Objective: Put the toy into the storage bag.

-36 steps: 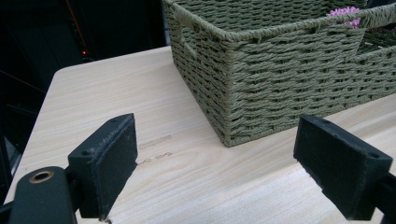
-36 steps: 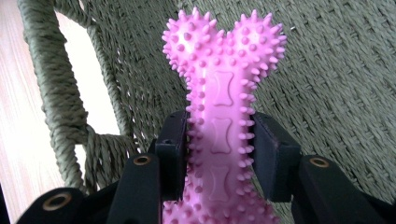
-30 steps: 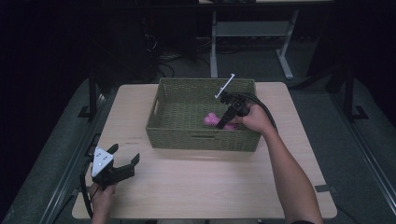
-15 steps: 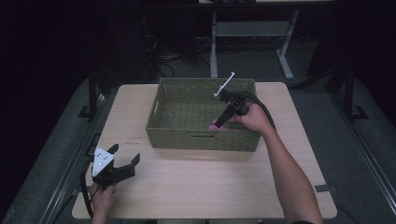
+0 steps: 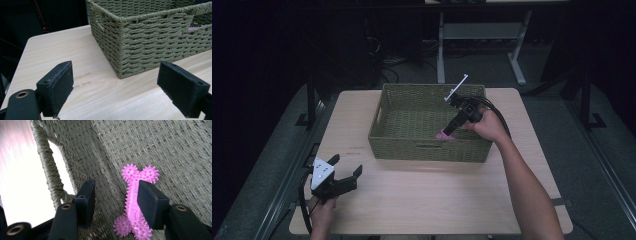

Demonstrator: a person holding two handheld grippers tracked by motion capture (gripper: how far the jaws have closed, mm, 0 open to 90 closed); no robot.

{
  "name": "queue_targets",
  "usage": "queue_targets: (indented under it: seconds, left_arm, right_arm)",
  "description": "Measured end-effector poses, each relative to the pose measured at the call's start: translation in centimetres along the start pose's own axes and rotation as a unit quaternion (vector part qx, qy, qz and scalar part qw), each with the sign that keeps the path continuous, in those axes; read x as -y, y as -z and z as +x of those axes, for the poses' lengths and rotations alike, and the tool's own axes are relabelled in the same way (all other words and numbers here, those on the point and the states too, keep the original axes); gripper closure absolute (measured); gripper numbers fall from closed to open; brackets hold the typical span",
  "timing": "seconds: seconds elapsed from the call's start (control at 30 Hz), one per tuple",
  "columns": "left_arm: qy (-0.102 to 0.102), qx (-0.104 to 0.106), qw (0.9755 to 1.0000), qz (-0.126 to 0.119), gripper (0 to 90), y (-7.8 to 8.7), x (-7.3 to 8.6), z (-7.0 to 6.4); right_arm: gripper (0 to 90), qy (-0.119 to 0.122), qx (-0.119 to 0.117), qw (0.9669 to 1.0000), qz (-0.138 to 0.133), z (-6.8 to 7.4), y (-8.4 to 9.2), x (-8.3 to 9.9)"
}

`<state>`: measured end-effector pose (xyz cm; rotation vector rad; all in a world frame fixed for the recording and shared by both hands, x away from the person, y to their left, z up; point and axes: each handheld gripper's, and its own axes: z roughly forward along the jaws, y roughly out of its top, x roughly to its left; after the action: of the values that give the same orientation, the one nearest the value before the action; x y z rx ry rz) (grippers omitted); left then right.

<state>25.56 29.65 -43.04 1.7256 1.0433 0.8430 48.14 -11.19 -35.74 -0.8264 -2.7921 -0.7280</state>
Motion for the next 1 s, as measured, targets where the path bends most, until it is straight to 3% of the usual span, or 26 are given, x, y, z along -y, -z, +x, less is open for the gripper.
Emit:
queue_targets:
  seconds: [0.63, 1.0]
  left_arm:
    - [0.001, 0.0, 1.0, -0.001, 13.0, 0.0, 0.0, -0.1]
    - [-0.001, 0.001, 1.0, -0.002, 13.0, 0.0, 0.0, -0.2]
  right_arm:
    - [40.3, 0.006, 0.014, 0.9994, -0.03, 1.4, 2.7, 0.6]
    - [38.9, 0.014, 0.021, 0.9992, -0.03, 2.4, 3.6, 1.0]
